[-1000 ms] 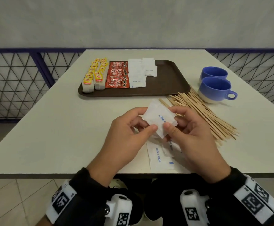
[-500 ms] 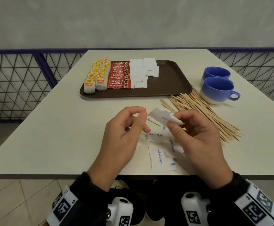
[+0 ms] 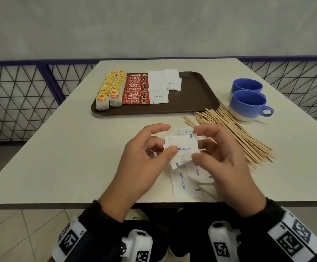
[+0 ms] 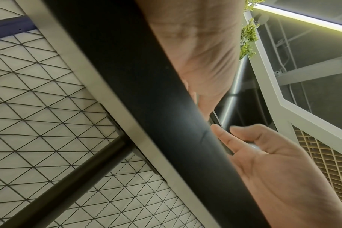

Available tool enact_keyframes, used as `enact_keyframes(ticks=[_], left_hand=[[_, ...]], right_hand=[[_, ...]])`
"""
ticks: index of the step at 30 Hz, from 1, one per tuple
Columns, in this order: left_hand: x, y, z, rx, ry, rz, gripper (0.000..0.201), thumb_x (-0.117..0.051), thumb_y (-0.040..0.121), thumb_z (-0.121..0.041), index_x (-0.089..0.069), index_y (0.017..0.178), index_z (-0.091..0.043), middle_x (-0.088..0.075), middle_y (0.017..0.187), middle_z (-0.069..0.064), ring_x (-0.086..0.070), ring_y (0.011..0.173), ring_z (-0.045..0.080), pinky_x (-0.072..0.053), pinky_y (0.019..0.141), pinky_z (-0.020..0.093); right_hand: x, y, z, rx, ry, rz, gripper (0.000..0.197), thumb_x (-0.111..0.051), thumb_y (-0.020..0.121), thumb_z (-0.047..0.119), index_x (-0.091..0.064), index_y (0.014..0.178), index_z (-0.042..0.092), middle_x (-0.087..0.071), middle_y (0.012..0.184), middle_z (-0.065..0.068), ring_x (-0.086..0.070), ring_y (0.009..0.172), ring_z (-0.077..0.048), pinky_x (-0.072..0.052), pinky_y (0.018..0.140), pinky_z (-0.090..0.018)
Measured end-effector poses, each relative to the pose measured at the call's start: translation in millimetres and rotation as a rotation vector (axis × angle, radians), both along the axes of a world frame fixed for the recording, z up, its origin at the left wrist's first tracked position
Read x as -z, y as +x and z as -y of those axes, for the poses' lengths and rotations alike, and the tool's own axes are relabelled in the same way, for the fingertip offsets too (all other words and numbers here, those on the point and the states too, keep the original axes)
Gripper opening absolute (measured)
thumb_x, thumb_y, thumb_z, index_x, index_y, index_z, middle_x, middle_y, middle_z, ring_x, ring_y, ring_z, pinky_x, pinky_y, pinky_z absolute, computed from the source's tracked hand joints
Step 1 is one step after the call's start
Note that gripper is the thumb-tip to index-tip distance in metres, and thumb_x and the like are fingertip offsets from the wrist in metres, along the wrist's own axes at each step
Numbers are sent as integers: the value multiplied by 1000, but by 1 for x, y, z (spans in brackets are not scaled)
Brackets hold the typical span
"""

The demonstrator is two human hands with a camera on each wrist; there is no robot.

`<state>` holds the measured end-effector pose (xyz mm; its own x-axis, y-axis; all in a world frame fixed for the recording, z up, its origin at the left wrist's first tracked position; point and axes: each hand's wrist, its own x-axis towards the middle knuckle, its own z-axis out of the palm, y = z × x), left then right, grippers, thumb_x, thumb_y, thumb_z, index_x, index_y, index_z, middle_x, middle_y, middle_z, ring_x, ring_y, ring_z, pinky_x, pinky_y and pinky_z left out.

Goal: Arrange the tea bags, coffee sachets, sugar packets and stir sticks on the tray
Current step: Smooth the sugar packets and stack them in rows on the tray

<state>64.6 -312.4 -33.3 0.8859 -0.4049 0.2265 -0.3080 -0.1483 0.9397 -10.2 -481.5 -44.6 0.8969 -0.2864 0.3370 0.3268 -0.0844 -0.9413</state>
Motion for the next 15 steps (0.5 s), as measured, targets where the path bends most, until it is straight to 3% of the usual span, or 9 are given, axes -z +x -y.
enact_keyframes(ticks=[2, 6, 10, 15], left_hand=[[-1, -1, 0, 10, 17, 1, 43, -77, 87, -25, -61, 124, -38, -73, 82, -5, -66, 81, 18, -55, 79, 36], [-4, -5, -1, 67, 6, -24, 56, -83, 80, -23, -58, 127, -37, -76, 87, -5, -70, 83, 19, -59, 79, 36], [-1, -5, 0, 112, -10, -49, 62, -80, 82, -4, -56, 130, -34, -76, 91, -4, -72, 81, 14, -62, 81, 38], [1, 0, 0, 21, -82, -37, 52, -75, 87, -4, -57, 127, -31, -77, 94, -8, -72, 87, 10, -60, 85, 35]], right_hand=[[0, 3, -3, 33, -10, -39, 46, -79, 82, -4, -61, 120, 17, -68, 108, -1, -68, 86, -10, -56, 70, -25], [-1, 4, -6, 42, 14, -65, 39, -74, 87, 0, -60, 121, 14, -74, 96, -6, -74, 83, -22, -61, 65, -34], [-4, 3, -5, 109, 123, -61, 31, -67, 93, 1, -58, 120, 12, -79, 96, -6, -77, 85, -21, -62, 63, -30], [-3, 1, -1, 344, 139, 28, 27, -69, 93, 3, -56, 109, 20, -76, 91, -9, -74, 75, -24, -60, 64, -31]])
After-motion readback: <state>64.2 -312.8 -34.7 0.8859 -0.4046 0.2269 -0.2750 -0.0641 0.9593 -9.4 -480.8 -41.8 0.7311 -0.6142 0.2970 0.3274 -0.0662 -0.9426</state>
